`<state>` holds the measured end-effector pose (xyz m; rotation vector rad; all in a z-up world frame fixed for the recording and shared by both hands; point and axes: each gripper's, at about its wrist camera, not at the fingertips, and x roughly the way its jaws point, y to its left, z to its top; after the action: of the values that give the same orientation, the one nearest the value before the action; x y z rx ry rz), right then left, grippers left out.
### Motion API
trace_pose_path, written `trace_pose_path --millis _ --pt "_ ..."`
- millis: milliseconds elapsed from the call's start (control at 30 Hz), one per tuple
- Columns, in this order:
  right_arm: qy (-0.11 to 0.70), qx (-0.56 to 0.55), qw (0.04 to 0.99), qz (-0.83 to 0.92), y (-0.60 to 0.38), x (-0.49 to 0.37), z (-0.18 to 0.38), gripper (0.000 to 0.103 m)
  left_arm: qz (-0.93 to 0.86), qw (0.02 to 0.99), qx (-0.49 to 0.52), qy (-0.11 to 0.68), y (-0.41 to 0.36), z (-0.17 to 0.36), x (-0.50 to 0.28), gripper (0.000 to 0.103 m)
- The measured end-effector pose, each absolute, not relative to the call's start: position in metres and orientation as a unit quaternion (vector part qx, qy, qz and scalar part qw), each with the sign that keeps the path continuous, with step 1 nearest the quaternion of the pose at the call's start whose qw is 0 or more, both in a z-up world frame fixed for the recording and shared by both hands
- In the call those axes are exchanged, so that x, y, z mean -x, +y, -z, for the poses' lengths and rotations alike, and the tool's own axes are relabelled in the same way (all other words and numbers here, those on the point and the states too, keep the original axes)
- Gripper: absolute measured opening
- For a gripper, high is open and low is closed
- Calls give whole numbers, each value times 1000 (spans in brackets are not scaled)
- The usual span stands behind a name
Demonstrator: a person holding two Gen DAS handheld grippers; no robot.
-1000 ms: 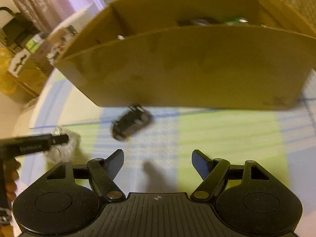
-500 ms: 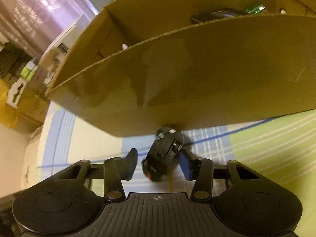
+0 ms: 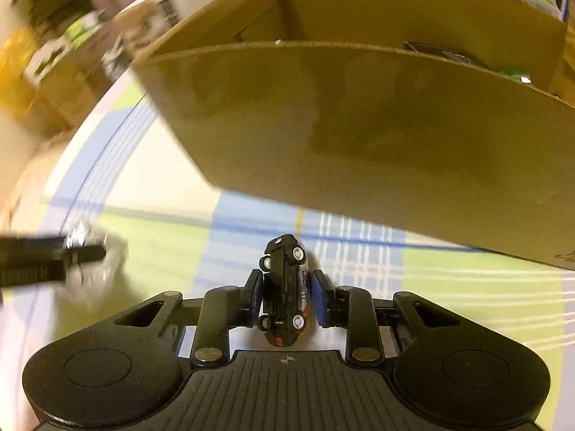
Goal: Organize objects
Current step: 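Carry the plastic package and toy car with both grippers over the cardboard box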
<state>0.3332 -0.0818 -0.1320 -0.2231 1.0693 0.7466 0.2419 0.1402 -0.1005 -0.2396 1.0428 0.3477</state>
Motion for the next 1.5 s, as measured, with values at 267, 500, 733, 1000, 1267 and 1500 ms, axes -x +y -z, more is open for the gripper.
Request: trace_pose_path --millis 267,500,733,1000,1267,1500 --pt "489 149 778 -365 -129 -302 132 25 -138 847 103 503 106 99 -230 54" --pt "491 159 781 -351 -172 -284 128 25 -87 850 84 512 55 100 -222 54" --pt "484 176 785 -343 -190 -260 126 24 -46 841 74 534 18 111 -214 53" --pt "467 184 797 -337 -189 -250 127 25 -51 842 72 532 11 111 -213 53" --pt "451 184 805 -339 -193 -244 127 24 -62 841 76 533 11 107 -214 49" --pt "455 177 803 -341 -198 -243 125 24 -63 840 78 533 8 104 -207 48"
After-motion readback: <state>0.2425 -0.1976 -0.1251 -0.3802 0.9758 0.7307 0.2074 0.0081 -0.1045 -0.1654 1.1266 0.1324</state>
